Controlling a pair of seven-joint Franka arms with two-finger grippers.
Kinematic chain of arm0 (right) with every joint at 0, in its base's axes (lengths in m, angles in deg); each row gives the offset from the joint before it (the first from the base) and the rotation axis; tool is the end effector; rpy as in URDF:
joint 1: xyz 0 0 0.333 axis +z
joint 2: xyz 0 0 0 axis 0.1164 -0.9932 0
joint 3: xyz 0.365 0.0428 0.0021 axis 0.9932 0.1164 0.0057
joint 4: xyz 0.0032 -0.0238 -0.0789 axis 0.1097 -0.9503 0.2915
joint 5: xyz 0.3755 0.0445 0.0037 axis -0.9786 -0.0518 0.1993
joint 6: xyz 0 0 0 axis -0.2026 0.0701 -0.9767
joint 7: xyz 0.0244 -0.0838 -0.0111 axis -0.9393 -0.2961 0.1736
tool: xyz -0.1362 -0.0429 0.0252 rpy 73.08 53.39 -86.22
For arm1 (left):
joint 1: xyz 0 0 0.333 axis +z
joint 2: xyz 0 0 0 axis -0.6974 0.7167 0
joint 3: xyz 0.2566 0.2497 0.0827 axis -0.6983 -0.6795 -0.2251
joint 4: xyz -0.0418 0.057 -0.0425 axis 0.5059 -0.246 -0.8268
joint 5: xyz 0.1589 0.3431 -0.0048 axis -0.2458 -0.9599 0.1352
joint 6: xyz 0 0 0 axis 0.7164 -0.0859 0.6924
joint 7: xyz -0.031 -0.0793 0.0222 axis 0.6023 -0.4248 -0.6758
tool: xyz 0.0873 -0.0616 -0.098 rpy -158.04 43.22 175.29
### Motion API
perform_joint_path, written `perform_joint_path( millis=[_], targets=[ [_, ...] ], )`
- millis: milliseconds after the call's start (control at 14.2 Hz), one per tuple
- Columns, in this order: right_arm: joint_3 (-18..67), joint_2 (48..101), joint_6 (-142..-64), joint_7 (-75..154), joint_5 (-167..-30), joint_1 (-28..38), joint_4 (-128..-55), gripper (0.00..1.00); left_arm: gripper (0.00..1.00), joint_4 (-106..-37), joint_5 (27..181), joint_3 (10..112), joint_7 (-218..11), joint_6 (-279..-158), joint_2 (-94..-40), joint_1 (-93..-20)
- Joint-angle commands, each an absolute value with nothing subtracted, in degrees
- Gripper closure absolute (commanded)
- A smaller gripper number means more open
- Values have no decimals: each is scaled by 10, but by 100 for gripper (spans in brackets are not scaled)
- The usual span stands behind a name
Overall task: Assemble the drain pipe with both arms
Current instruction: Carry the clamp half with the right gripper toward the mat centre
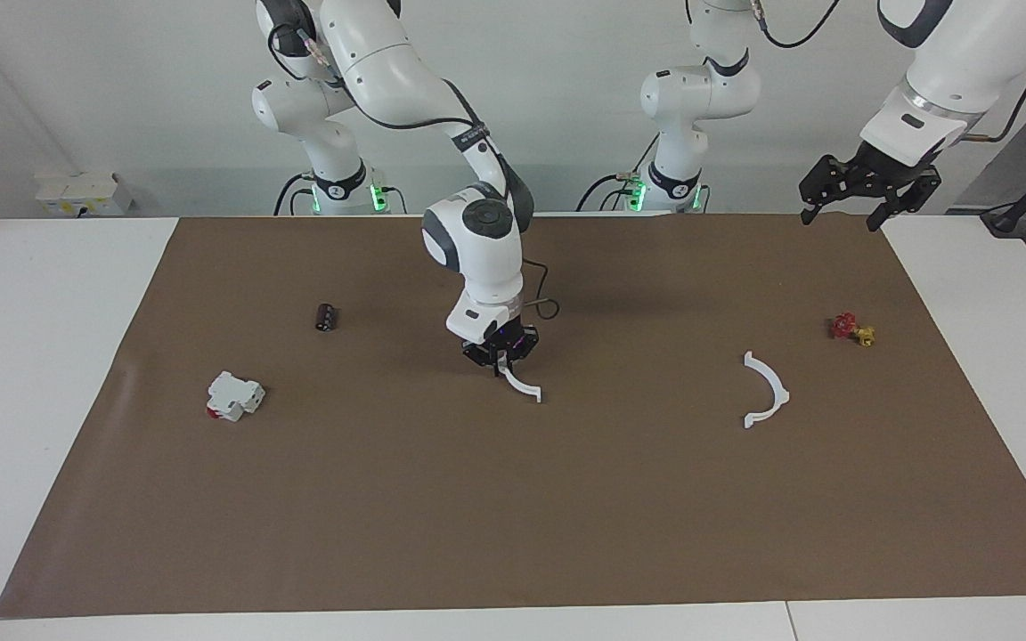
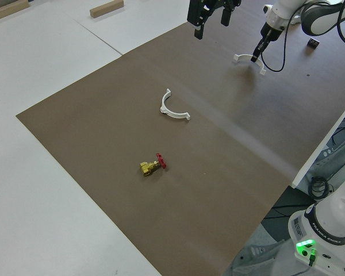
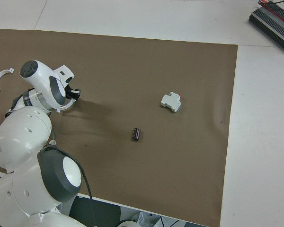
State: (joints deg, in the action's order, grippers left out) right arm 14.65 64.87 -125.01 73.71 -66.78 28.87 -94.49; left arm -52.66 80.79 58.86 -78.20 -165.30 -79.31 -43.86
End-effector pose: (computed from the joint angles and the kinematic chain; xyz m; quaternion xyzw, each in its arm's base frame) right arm 0.5560 0.3667 0.3166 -0.9952 -0.0695 -0.0660 0.0192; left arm 0.5139 -0.0086 0.6507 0.9952 -0.0932 -0.0235 0.0163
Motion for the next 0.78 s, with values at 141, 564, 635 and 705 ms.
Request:
perform_joint_path(
  millis=[141,564,635,705],
  targets=[
    [146,647,-1281,748,-655,288,-961,79,0,-529,801,587,-788,-1647,-798,-440],
    [146,647,-1279,745,-655,288,-959,0,0,-529,801,587,-788,-1647,-798,-440],
    [146,647,-1275,748,-655,287,-957,0,0,-529,801,587,-788,-1647,-798,-440],
    [146,651,-1271,750,-656,287,-955,0,0,-529,801,587,-788,-1647,-797,-440]
  ],
)
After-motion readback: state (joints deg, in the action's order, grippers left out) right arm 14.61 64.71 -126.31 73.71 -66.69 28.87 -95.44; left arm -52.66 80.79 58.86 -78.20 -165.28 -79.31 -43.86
